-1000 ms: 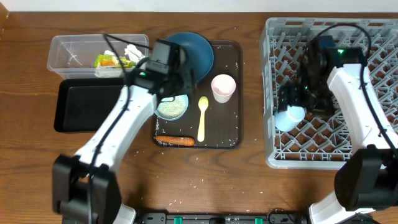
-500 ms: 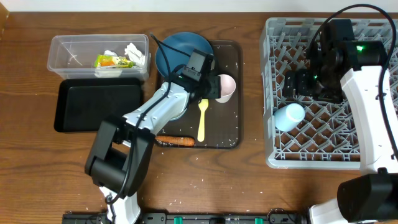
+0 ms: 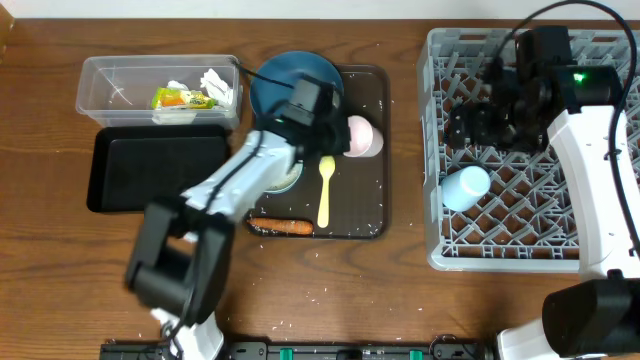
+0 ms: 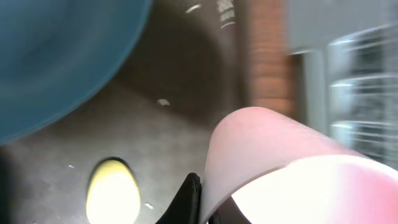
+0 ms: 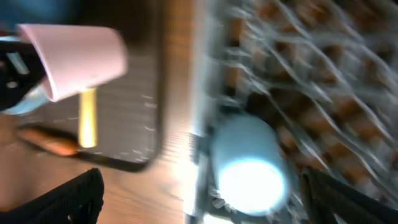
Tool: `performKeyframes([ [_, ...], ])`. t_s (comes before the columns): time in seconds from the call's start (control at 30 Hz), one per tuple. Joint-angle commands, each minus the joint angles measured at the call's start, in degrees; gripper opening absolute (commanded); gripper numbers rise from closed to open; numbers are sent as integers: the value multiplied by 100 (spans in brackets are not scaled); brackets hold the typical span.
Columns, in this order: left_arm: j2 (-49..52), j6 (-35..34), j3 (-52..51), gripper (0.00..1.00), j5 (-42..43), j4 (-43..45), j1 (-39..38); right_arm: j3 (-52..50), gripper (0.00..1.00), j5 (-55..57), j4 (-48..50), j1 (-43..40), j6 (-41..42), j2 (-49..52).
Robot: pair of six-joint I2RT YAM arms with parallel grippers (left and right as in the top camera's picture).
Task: Sort waste into correct bins and load items into the dishwasher rack
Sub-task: 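Hand pink cup from left gripper to right gripper, then place pink cup upside down in dish rack with right gripper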
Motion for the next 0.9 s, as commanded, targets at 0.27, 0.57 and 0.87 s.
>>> performKeyframes([
  [0.27, -1397, -605, 52, 6, 5237, -13, 1462, 17, 99, -4647, 946, 363, -2778, -57],
  [0.57, -1425, -601, 52, 6, 5998, -31, 1471, 17, 92, -5416, 1373, 1064, -3512, -57],
  [0.87, -1425, -601, 52, 6, 5995, -31, 1440, 17, 58, -5412, 1716, 1456, -3401, -59],
])
